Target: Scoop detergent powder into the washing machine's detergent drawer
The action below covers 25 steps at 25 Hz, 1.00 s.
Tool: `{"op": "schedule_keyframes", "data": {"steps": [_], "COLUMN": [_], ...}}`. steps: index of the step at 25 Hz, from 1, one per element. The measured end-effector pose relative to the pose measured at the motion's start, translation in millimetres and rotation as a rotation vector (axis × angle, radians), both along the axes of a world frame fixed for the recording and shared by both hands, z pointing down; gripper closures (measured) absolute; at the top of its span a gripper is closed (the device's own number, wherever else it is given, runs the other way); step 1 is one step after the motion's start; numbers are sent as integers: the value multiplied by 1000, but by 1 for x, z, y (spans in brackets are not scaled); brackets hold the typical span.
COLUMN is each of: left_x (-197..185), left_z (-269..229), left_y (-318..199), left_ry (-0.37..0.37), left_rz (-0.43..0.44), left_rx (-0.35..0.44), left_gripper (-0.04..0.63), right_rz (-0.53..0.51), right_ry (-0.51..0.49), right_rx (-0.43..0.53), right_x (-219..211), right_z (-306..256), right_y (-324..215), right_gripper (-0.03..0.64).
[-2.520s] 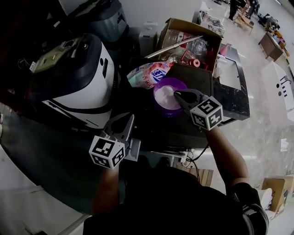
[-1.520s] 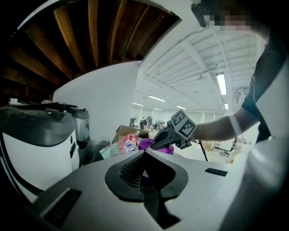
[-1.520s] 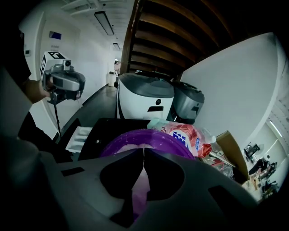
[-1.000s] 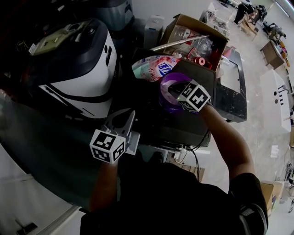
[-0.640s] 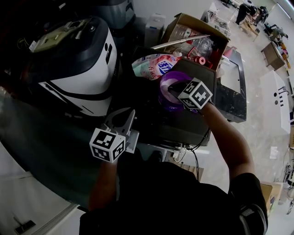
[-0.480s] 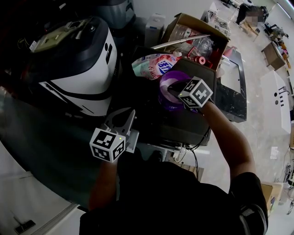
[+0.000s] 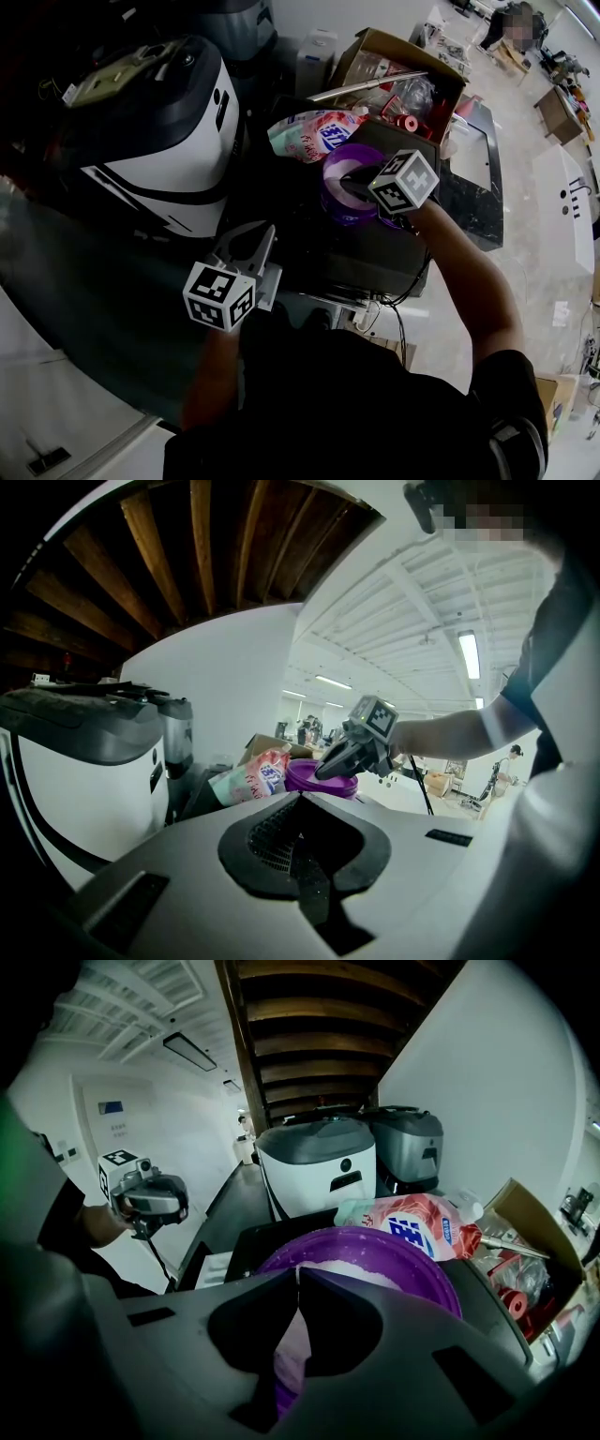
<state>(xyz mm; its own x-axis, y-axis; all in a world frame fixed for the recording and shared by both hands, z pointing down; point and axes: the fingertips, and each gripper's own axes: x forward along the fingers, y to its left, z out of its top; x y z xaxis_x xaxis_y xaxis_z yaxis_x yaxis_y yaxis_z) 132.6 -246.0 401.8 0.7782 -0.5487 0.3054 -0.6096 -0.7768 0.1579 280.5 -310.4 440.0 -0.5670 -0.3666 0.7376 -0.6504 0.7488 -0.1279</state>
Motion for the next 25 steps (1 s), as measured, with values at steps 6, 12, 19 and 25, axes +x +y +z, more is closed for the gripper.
{"op": "schedule_keyframes", "data": {"steps": [6,12,19,25], "left_x": [5,11,19,32], "left_z": [0,-1,-3,-5], "left_y": [4,10,14,17], "left_ry": [4,-6,-23,-40], "left_rz": [-1,-2,3,7], "left_rx": [1,1,4,10], "left_gripper": [588,588,588,588], "right_rz": [-4,94,209,267], "right_ry": [-54,-194,-347,-439], "right_rx": [-26,-40,-58,-62], "right_x": [-2,11,40,64], "right_z": [-5,-21,-37,-37], "right_y": [7,3,2,7], "right_gripper": [597,597,597,597]}}
